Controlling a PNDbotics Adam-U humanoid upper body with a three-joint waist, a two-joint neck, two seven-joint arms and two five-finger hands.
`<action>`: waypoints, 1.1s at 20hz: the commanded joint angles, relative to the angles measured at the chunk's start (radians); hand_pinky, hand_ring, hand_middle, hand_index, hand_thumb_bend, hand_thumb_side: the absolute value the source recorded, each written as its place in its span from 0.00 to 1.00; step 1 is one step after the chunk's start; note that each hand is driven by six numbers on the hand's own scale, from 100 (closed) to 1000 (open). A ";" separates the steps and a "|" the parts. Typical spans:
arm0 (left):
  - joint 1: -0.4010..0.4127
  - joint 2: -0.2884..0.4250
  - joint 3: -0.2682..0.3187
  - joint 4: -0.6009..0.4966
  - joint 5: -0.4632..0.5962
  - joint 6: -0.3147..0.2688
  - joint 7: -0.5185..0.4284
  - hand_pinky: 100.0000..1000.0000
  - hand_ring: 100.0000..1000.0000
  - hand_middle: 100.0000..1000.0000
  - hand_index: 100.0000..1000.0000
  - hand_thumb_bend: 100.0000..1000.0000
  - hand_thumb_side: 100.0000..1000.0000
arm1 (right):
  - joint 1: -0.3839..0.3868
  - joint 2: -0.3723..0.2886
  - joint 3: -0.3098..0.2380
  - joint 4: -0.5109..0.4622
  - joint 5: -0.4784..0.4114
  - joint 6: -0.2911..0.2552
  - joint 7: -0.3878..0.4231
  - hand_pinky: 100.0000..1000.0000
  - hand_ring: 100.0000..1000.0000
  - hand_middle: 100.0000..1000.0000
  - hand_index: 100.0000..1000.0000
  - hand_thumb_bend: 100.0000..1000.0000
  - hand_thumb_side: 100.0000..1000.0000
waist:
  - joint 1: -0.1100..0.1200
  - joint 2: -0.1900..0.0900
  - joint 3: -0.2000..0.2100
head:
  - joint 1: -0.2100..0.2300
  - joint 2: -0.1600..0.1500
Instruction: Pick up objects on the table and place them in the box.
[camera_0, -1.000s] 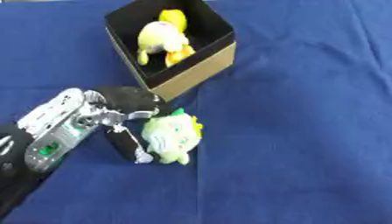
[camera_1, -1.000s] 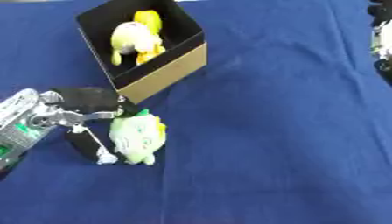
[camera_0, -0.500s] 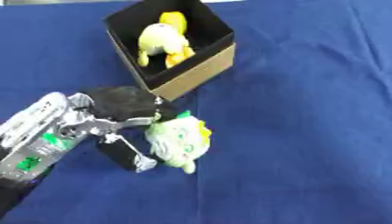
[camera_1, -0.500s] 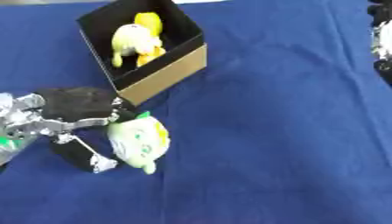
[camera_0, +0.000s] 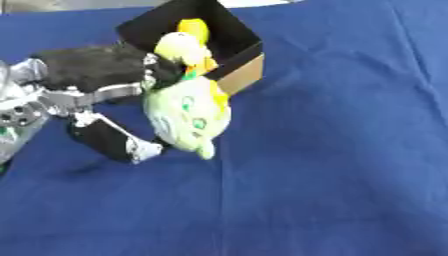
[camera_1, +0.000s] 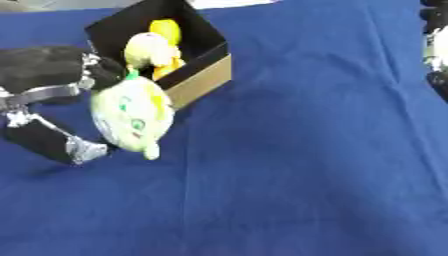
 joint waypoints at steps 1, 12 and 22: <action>-0.051 0.021 0.049 0.079 0.014 0.034 0.033 0.76 0.64 0.60 0.78 0.04 0.16 | -0.014 -0.033 -0.003 -0.015 -0.006 -0.003 0.004 0.73 0.73 0.58 0.64 0.01 0.24 | 0.000 -0.013 -0.003 | 0.013 -0.021; -0.164 -0.050 0.104 0.402 0.034 0.015 0.108 0.72 0.53 0.54 0.79 0.00 0.00 | -0.029 -0.031 0.004 -0.015 -0.009 0.002 0.009 0.73 0.73 0.58 0.64 0.02 0.25 | 0.016 0.009 -0.031 | 0.036 -0.053; -0.219 -0.121 0.113 0.608 -0.012 -0.029 0.122 0.70 0.54 0.58 0.81 0.22 0.00 | -0.043 -0.022 0.009 -0.015 -0.016 0.008 0.013 0.73 0.73 0.58 0.64 0.02 0.25 | 0.020 0.021 -0.054 | 0.050 -0.067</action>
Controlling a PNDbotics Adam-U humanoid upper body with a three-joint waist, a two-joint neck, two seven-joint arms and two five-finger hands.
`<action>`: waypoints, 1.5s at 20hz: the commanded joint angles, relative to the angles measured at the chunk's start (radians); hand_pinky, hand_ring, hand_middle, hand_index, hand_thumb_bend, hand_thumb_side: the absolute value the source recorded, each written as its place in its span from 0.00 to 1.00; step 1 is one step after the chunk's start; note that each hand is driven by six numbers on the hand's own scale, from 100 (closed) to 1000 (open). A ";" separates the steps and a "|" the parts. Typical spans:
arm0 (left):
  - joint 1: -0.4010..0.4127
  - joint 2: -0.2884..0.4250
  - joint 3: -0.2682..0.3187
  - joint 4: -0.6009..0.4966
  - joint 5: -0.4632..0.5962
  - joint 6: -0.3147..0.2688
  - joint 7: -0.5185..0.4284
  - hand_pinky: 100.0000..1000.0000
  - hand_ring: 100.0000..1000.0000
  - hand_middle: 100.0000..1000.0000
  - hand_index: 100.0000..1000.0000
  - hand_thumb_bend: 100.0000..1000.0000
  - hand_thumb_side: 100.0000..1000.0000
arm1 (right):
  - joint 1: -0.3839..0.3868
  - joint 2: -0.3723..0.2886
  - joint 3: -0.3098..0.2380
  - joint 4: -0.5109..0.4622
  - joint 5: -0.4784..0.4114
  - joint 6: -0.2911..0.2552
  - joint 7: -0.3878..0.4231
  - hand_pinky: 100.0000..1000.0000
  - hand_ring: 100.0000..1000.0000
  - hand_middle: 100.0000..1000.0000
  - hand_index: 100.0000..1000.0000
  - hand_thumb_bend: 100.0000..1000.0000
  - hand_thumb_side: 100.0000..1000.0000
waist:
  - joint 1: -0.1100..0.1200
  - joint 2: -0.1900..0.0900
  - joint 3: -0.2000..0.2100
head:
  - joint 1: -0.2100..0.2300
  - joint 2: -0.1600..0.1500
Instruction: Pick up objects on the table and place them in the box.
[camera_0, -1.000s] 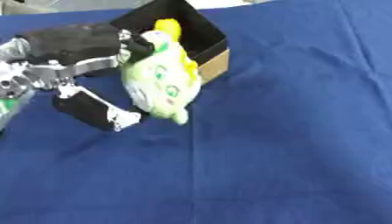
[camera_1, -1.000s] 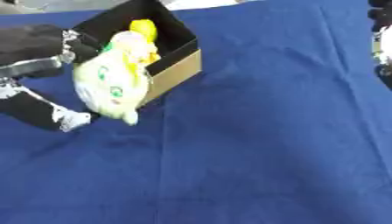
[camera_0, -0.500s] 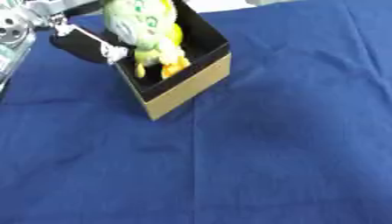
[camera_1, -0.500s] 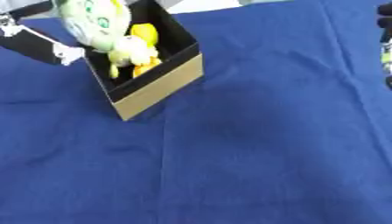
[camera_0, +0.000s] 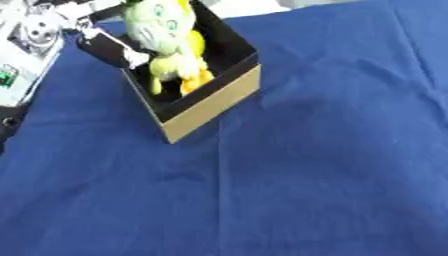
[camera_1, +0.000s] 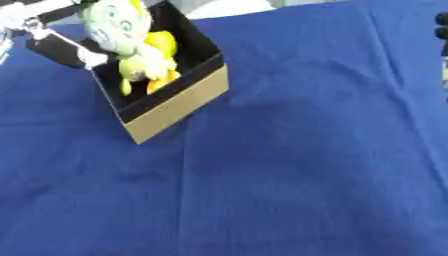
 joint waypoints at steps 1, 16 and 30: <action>-0.029 0.002 0.022 0.041 -0.024 -0.012 0.016 0.71 0.55 0.58 0.81 0.22 0.00 | -0.013 -0.014 -0.005 -0.015 -0.009 0.002 0.002 0.73 0.73 0.58 0.64 0.02 0.25 | -0.003 -0.018 -0.004 | 0.005 -0.013; -0.036 -0.017 0.039 0.116 -0.147 -0.052 0.079 0.84 0.76 0.74 0.90 0.57 0.15 | -0.016 -0.005 -0.005 -0.015 -0.018 0.006 0.003 0.73 0.73 0.58 0.64 0.02 0.25 | -0.008 -0.023 -0.006 | 0.003 -0.006; 0.099 0.075 0.094 -0.314 0.145 0.033 0.121 0.80 0.68 0.64 0.84 0.23 0.10 | 0.003 -0.011 -0.021 -0.015 -0.023 0.001 -0.003 0.74 0.73 0.58 0.64 0.03 0.23 | -0.041 -0.075 0.041 | -0.035 0.041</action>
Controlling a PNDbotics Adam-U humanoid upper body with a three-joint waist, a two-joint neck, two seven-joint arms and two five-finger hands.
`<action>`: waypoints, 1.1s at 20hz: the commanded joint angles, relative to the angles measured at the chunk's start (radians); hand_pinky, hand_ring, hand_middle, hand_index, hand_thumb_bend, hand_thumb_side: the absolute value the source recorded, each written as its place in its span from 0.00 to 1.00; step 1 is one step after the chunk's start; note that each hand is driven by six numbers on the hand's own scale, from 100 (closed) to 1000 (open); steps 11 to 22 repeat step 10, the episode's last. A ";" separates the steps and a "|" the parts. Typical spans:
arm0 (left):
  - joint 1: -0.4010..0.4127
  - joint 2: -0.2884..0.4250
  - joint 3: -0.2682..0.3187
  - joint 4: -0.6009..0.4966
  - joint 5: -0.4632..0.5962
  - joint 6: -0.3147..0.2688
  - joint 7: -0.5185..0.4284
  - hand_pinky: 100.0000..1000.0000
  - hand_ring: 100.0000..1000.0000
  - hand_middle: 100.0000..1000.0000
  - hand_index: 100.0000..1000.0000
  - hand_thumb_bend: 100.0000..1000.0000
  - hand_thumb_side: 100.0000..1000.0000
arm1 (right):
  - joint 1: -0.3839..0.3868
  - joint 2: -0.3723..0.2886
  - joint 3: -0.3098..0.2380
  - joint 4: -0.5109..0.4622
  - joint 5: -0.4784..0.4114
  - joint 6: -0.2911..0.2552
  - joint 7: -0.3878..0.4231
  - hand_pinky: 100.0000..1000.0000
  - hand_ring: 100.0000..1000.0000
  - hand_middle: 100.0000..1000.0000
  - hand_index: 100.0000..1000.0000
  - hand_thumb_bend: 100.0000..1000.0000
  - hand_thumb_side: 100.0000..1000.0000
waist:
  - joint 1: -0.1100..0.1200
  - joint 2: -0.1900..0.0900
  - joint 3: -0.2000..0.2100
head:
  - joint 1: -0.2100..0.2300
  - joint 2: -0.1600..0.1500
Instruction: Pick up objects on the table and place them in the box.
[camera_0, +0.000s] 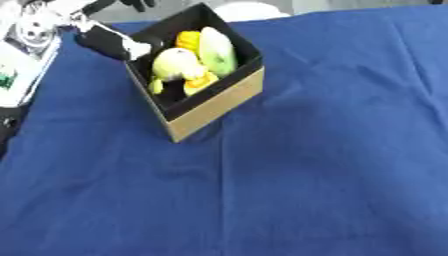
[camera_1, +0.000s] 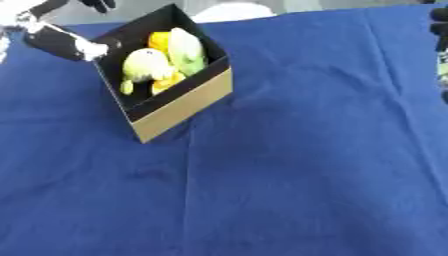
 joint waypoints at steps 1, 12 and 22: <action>0.043 0.075 0.044 -0.187 0.085 0.038 0.029 0.80 0.67 0.63 0.83 0.24 0.10 | -0.002 -0.022 -0.016 -0.015 -0.010 -0.002 -0.004 0.74 0.73 0.58 0.64 0.04 0.23 | -0.011 -0.032 0.009 | -0.019 0.015; 0.360 0.107 0.177 -0.442 0.204 0.018 0.304 0.76 0.61 0.56 0.78 0.17 0.14 | 0.000 -0.031 -0.024 -0.015 0.001 -0.008 -0.003 0.74 0.74 0.59 0.65 0.04 0.21 | -0.046 -0.062 0.045 | -0.054 0.058; 0.360 0.107 0.177 -0.442 0.204 0.018 0.304 0.76 0.61 0.56 0.78 0.17 0.14 | 0.000 -0.031 -0.024 -0.015 0.001 -0.008 -0.003 0.74 0.74 0.59 0.65 0.04 0.21 | -0.046 -0.062 0.045 | -0.054 0.058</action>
